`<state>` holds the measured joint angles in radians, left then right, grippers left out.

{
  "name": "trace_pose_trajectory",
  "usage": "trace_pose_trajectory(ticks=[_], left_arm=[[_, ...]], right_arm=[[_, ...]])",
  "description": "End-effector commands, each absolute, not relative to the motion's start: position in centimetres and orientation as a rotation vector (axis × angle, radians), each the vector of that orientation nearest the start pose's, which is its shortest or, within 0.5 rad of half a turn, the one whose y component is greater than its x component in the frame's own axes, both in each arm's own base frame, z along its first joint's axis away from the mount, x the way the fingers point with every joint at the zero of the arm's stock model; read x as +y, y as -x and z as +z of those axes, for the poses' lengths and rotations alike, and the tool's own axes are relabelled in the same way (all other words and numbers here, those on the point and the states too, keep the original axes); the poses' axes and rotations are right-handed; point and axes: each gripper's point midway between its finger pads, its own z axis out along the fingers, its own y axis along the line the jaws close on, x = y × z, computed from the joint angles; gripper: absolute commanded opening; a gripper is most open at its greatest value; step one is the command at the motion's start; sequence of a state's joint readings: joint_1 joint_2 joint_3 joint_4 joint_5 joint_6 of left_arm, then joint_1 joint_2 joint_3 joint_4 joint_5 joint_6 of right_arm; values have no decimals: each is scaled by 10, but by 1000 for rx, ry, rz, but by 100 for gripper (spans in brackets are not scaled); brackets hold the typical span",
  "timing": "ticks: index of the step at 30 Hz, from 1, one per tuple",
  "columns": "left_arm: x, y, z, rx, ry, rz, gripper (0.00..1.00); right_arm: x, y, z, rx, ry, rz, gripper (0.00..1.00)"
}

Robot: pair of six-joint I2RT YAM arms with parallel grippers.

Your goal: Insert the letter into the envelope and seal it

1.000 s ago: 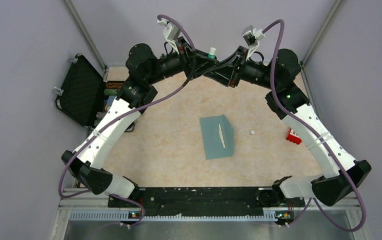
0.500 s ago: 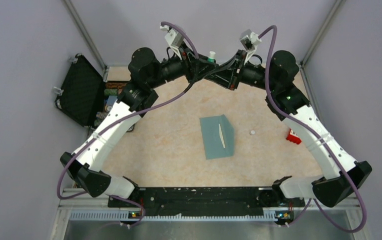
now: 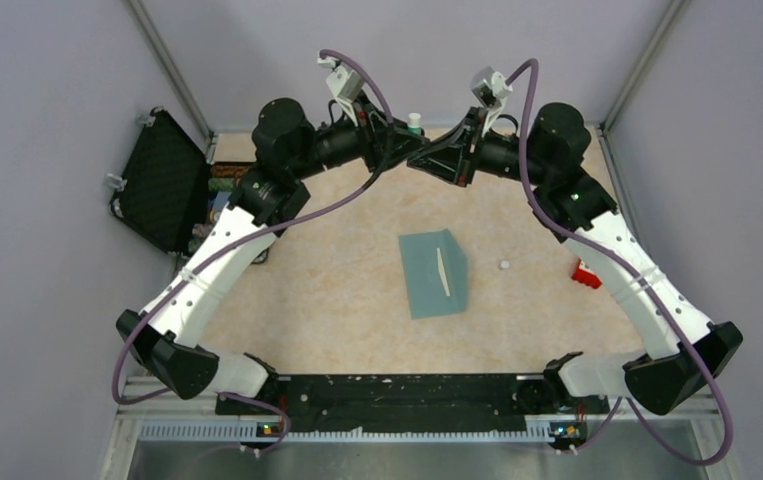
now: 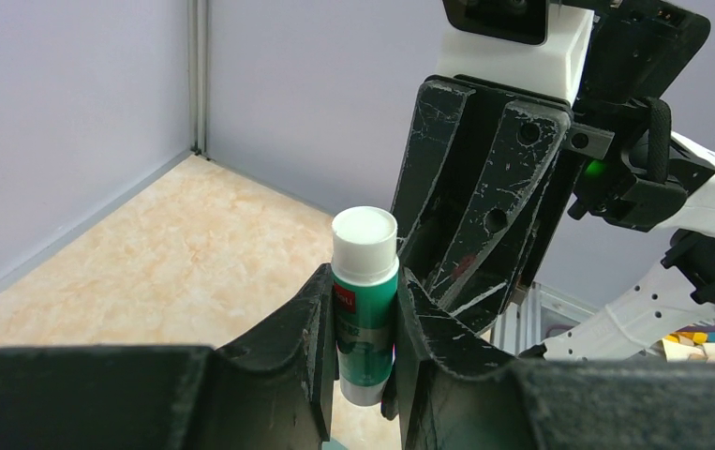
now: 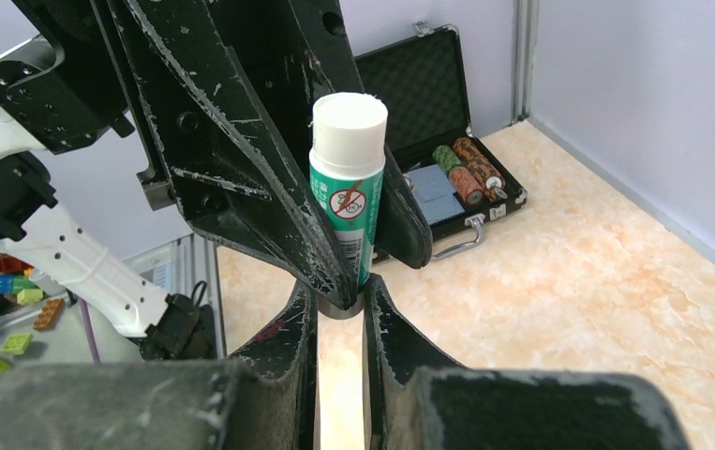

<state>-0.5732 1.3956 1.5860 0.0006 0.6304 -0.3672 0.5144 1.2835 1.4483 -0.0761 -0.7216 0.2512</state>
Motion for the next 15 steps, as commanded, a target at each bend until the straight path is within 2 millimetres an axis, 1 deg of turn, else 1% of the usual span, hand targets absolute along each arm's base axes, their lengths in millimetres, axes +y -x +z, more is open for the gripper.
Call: trace_pose_trajectory(ticks=[1,4,5,8,9,10,11,12,14,15], left_arm=[[-296,-286,498,1313,-656,-1130,0],[-292,-291,498,1317,-633,-1105,0],[-291,-294,497,1321,-617,-1092,0],[-283,-312,496,1343,-517,-1029,0],[-280,-318,496,1352,-479,-1010,0],[-277,-324,497,1359,-437,-992,0],[-272,-331,499,1368,-383,-971,0],[-268,-337,500,1385,-324,-940,0],[-250,-353,504,1414,-132,-819,0],[-248,-354,510,1403,-98,-819,0]], right_arm=[[279,-264,468,1321,787,1064,0],[278,-265,467,1326,781,1064,0],[278,-264,466,1322,784,1067,2],[276,-262,467,1303,781,1058,36],[275,-263,466,1297,780,1036,44],[272,-268,465,1298,758,994,51],[266,-274,463,1302,716,930,54],[256,-286,459,1320,634,838,59],[238,-298,453,1305,497,696,63],[235,-301,452,1277,475,662,63]])
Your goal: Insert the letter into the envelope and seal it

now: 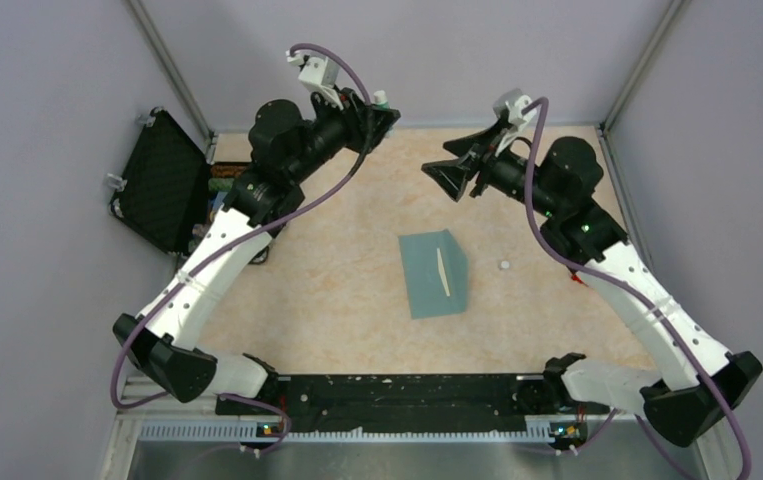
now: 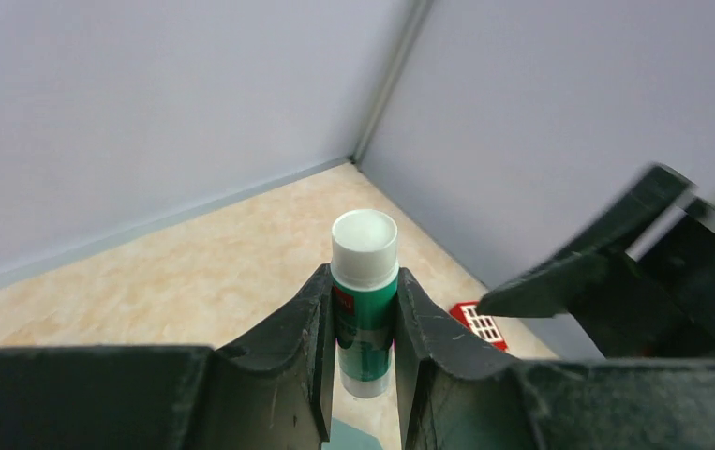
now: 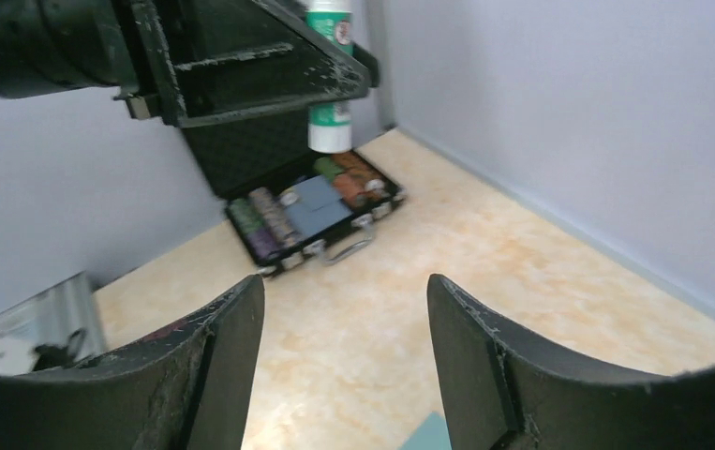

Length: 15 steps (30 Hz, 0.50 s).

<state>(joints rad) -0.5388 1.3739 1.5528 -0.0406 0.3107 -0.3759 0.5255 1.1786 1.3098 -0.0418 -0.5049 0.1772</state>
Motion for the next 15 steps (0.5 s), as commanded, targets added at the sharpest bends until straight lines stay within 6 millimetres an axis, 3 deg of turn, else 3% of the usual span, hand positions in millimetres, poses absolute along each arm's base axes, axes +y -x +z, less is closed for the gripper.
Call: trace_pose_trajectory(ticks=[1,4,11,15], left_arm=[[-252,-352,515,1393,-98,-835,0],[-265,-346,523,1389,-92,-909,0],[-291,-335,508,1415,-156,-1031,0],[-300,-328,505,1397,-212,-1076,0]], right_arm=[[237,-303,448,1278,473,640,63],[252,-306,450,1288,479,659,60],[277,-308,475,1224,496,733,56],[289,-296,483,1179,544,815,55]])
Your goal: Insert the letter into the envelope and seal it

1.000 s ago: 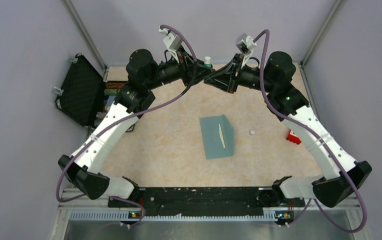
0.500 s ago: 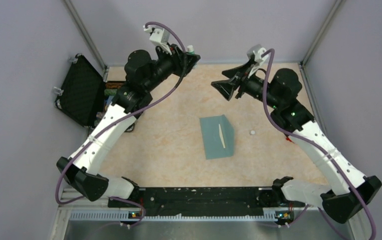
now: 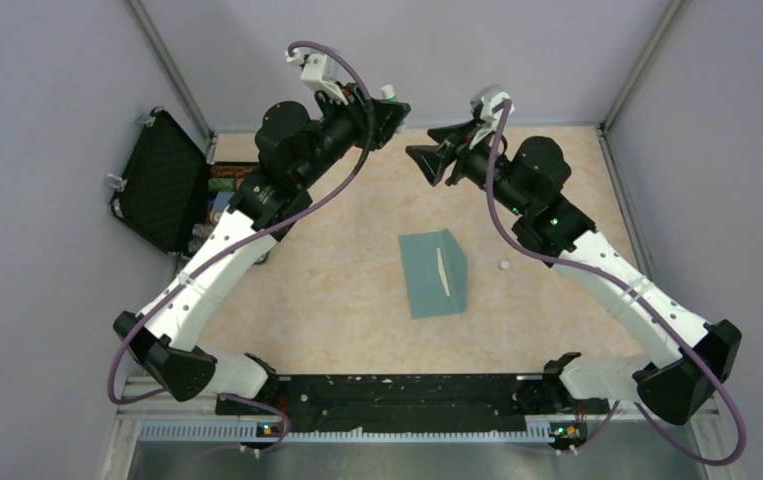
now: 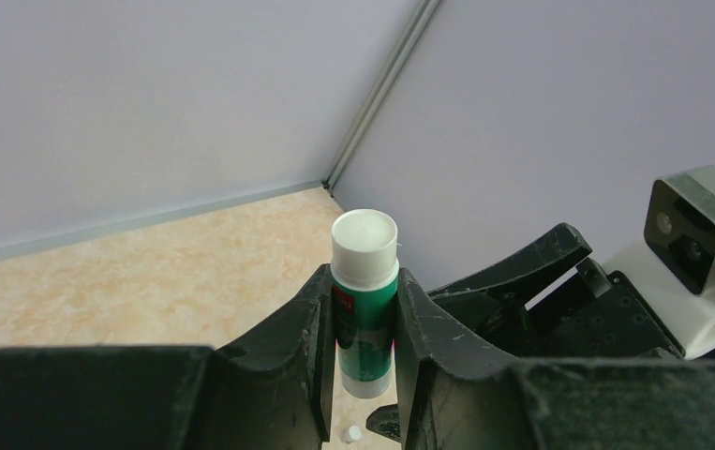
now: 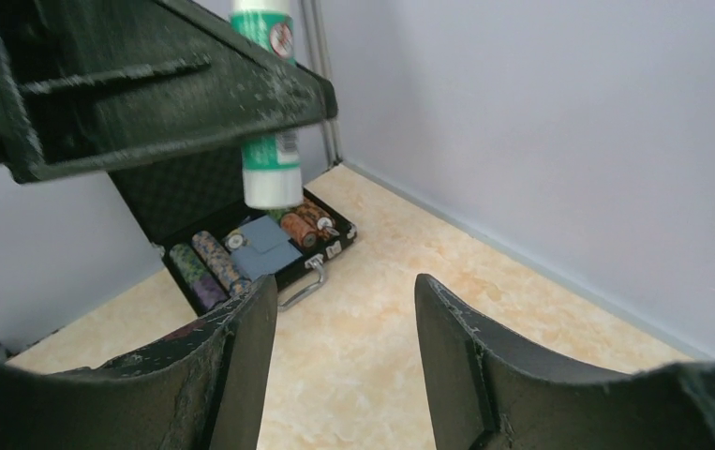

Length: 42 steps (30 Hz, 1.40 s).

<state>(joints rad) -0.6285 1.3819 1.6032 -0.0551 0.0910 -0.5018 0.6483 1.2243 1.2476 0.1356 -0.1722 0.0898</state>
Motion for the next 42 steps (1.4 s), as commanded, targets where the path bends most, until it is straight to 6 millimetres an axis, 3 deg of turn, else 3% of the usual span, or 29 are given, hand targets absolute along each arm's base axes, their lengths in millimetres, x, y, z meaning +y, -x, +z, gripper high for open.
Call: trace_pose_trajectory(ticks=[1,6,17,22,25,27,31,34,38,40,42], left_arm=[[-302,-326,503,1394,-228,-1088,0],[-313,-315,499,1385,-308,-1152,0],[-313,-310,501,1363,-331,-1157,0],[-313,-310,499,1364,-338,-1152,0],[-312,-311,497,1367,-339,-1143,0],[-312,-312,496,1368,-346,-1136,0],[-305,-305,495,1352,-475,-1209,0],[-303,-278,489,1320,-736,-1371,0],[-300,-253,470,1334,-932,-1514,0],[-300,-249,461,1340,-962,-1535,0],[-301,-258,455,1353,-919,-1497,0]], right_arm=[[292,-294,482,1184,555,833,54],[301,-292,479,1202,565,882,51],[309,-302,470,1264,544,898,46],[307,-304,468,1274,531,887,28],[305,-303,471,1260,533,877,3],[302,-300,476,1246,542,864,0],[299,-277,482,1216,671,944,0],[298,-253,474,1256,816,1183,0],[297,-197,459,1214,1184,1524,0],[297,-195,452,1225,1198,1555,7],[298,-201,448,1237,1158,1522,13]])
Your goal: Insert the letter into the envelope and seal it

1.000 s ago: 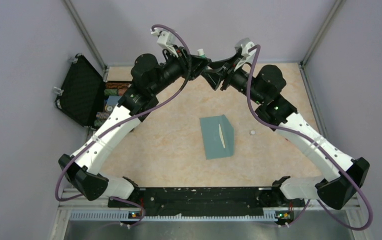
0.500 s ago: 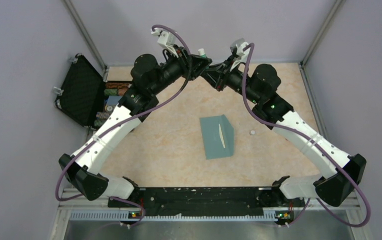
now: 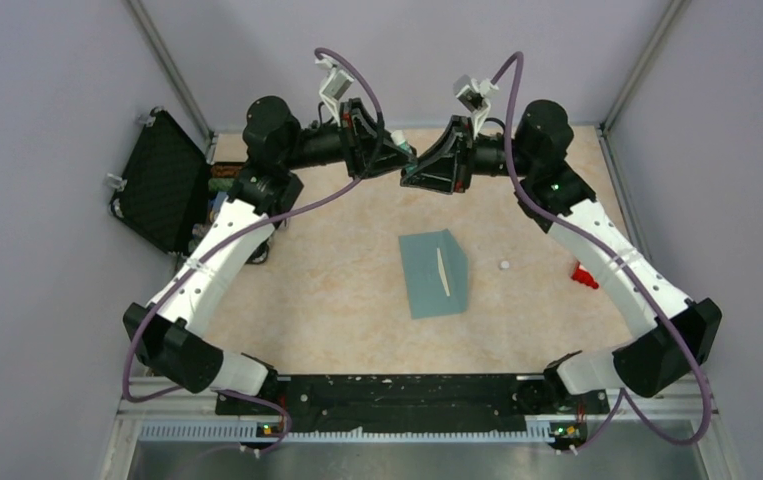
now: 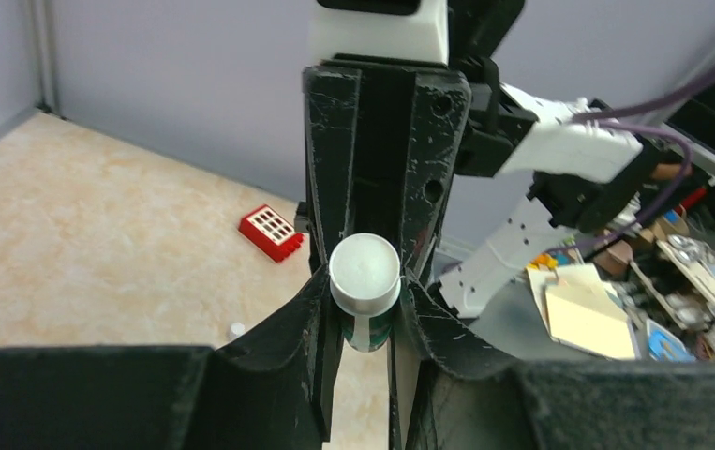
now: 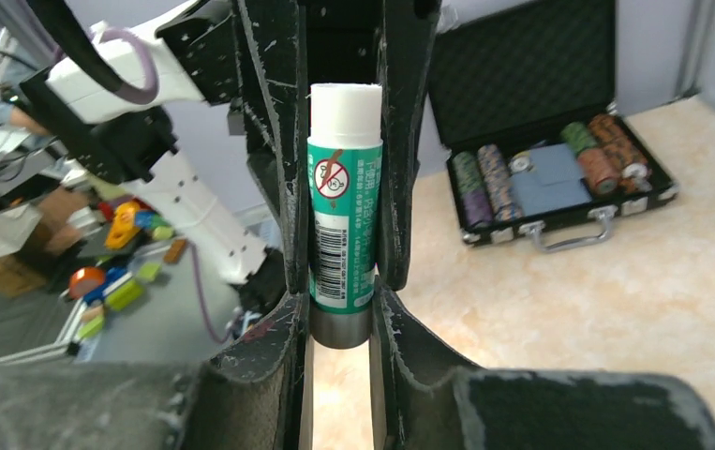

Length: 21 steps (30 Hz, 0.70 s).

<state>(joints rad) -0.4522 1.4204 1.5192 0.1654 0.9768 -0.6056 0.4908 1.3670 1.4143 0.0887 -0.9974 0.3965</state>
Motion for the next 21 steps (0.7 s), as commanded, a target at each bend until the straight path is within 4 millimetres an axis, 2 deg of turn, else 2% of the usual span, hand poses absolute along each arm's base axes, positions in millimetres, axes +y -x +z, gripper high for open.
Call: trace_pose_trajectory(ticks=[1,5,7,8,12,15,17,21], left_arm=[[-300,-263,455,1352,-894,-1468,0],[-294,-288,458,1355,-759,-1318,0],[-292,-293,460,1360,-729,-1293,0],[-292,-293,460,1361,-730,-1294,0],[-292,-295,455,1387,-715,-1301,0],[-292,-297,451,1413,-690,-1302,0],[-293,-297,450,1420,-699,-1307,0],[-294,-298,449,1428,-706,-1303,0]], right_arm=[[298,-205,447,1243,1131,1495,17],[295,-230,441,1305,1010,1329,36],[290,-245,425,1359,963,1214,48],[285,-254,413,1394,936,1133,50],[262,-285,398,1412,782,807,55],[255,-293,403,1373,711,612,53],[256,-295,406,1373,678,578,52],[269,-292,409,1372,702,642,52]])
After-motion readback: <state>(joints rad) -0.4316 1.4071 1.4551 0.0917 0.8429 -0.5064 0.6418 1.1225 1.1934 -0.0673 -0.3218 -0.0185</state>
